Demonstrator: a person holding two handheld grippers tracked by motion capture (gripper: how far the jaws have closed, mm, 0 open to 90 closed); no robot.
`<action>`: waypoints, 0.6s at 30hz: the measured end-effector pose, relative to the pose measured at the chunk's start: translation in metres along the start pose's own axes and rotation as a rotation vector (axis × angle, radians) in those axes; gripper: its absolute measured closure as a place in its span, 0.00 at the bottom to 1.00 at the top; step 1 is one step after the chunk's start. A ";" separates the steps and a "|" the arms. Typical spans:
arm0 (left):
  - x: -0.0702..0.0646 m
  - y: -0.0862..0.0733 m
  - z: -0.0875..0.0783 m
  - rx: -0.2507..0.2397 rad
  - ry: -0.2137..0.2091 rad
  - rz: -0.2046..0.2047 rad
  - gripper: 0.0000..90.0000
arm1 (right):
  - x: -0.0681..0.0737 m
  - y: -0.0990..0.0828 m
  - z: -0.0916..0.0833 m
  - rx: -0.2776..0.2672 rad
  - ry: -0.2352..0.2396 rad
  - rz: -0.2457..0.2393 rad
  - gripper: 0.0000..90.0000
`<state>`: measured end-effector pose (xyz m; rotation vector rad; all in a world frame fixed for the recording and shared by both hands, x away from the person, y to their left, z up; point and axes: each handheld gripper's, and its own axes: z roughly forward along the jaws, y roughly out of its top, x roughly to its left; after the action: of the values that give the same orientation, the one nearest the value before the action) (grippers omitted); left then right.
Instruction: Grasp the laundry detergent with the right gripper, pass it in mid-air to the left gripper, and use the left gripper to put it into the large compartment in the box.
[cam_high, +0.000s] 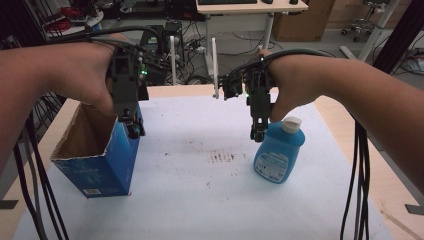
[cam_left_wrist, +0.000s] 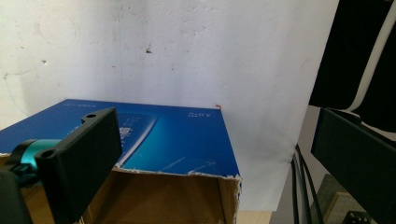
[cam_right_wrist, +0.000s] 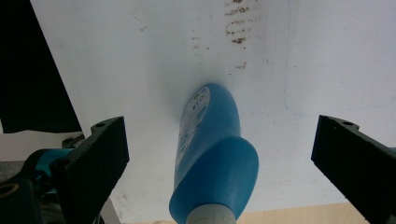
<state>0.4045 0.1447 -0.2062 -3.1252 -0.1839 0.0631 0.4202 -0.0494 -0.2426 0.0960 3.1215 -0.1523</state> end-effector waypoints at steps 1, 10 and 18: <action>0.000 0.000 0.000 0.001 0.002 -0.004 0.02 | 0.000 0.000 0.000 0.000 -0.002 0.000 0.03; -0.001 0.001 0.001 0.002 -0.004 0.006 0.02 | -0.001 -0.002 -0.001 -0.015 -0.004 -0.004 0.03; -0.003 0.003 0.001 0.013 0.010 0.004 0.02 | -0.006 -0.013 -0.005 -0.081 -0.036 0.057 0.03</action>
<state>0.4015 0.1418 -0.2073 -3.1127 -0.1771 0.0487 0.4253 -0.0619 -0.2362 0.1787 3.0805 -0.0266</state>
